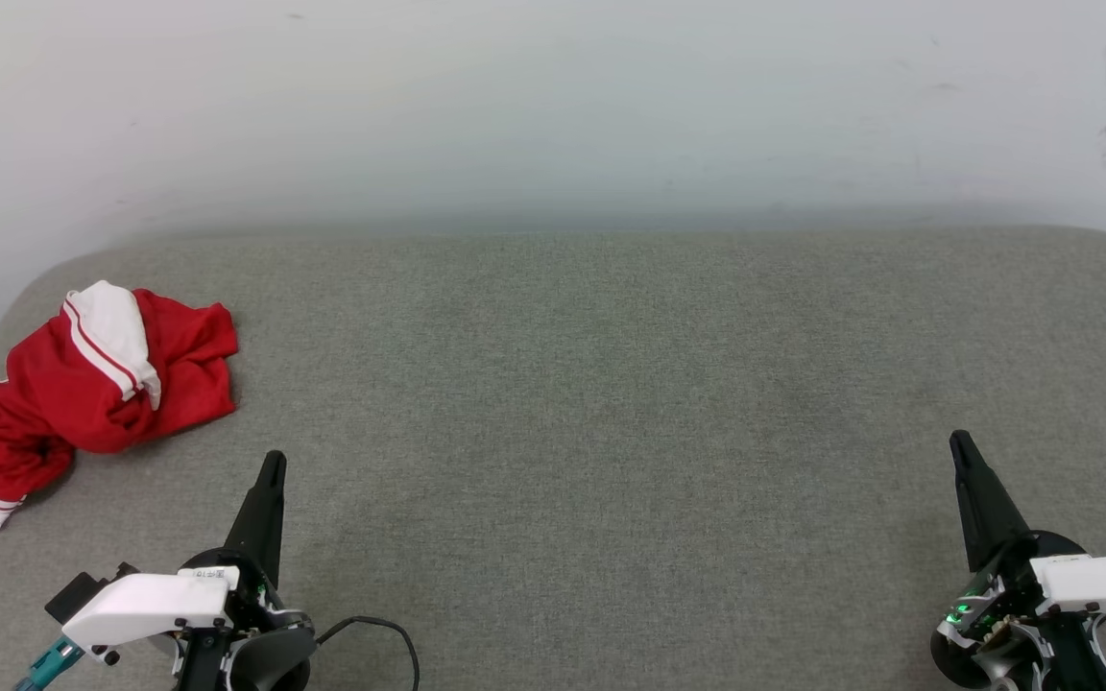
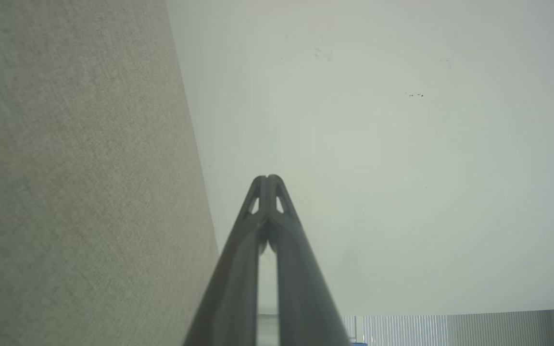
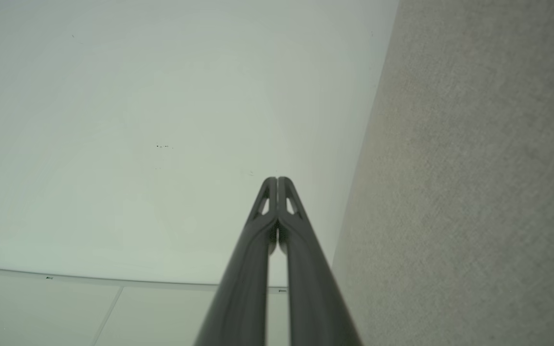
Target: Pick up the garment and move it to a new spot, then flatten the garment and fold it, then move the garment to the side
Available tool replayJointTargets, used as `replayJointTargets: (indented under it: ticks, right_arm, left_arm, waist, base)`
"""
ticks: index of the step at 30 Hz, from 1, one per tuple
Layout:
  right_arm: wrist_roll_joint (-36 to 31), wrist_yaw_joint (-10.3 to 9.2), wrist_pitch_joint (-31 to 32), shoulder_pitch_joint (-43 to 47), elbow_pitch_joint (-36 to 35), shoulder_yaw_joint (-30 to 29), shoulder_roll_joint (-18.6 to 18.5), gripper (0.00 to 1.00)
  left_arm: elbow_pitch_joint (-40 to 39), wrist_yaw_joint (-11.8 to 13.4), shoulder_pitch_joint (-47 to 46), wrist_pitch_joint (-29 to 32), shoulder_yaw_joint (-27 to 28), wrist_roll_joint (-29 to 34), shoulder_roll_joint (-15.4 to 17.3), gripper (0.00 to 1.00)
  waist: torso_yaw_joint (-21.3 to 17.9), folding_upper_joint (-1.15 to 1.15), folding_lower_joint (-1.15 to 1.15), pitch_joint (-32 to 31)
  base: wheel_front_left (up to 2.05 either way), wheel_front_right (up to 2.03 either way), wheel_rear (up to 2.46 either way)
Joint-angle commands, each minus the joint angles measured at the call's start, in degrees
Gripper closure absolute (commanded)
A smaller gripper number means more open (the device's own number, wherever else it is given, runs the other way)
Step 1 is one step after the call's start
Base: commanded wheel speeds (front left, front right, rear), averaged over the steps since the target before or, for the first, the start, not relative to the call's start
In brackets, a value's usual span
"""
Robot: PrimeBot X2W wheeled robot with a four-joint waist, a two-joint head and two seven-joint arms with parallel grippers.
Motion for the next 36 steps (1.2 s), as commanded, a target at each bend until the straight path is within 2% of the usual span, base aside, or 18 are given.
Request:
replayJointTargets:
  ticks: [1, 29, 30, 36]
  right_arm:
    - [-0.07, -0.04, -0.1, -0.81, -0.04, 0.05, 0.31, 1.0]
    - [-0.07, -0.04, -0.1, -0.81, -0.04, 0.05, 0.31, 1.0]
    - [-0.02, 0.0, -0.02, 0.01, -0.01, 0.0, 0.0, 0.0]
    - [-0.68, -0.01, -0.79, 1.95, 1.37, 0.12, 0.02, 0.0]
  left_arm:
    - [-0.15, -0.17, -0.39, 0.2, 0.08, 0.22, -0.09, 1.0]
    - [-0.15, -0.17, -0.39, 0.2, 0.08, 0.22, -0.09, 1.0]
    - [0.0, 0.0, 0.0, -0.02, 0.0, 0.0, 0.0, 0.0]
    - [1.23, 0.01, 1.48, -0.88, -0.67, 0.18, -0.15, 0.0]
  waist:
    - [0.0, 0.0, 0.0, 0.0]
    - [0.0, 0.0, 0.0, 0.0]
    - [0.0, 0.0, 0.0, 0.0]
    - [0.0, 0.0, 0.0, 0.02]
  base:
    - [0.0, 0.0, 0.0]
    - [0.0, 0.0, 0.0]
    - [0.0, 0.0, 0.0]
    - [0.0, 0.0, 0.0]
